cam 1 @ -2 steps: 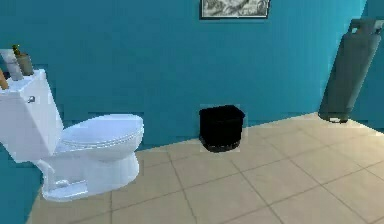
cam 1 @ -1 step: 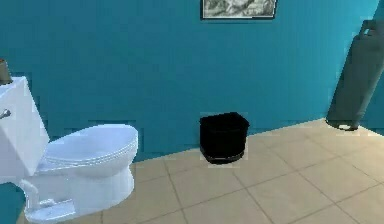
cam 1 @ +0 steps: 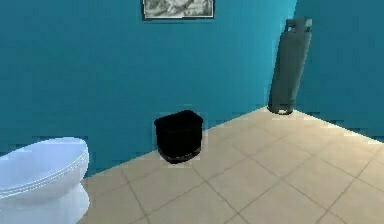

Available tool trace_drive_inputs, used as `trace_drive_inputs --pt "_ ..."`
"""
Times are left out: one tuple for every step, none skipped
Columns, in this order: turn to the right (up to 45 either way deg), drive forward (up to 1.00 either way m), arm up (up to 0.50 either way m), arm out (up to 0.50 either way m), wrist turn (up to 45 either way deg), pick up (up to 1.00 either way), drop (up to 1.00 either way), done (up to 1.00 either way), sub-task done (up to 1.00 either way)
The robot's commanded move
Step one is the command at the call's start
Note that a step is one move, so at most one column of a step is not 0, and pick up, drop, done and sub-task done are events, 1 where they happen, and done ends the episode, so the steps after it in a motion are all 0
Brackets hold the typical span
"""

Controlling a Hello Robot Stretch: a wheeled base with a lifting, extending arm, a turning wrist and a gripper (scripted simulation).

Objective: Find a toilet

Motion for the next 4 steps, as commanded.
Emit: trace_drive_inputs --pt "0.0 1.00 0.00 0.00 0.0 0.00 0.00 0.00 0.00" --pt "12.0 0.00 0.00 0.00 0.0 0.00 0.00 0.00 0.00" --pt "0.0 0.15 0.00 0.00 0.0 0.00 0.00 0.00 0.00" --pt "-45.0 0.00 0.00 0.00 0.0 0.00 0.00 0.00 0.00"
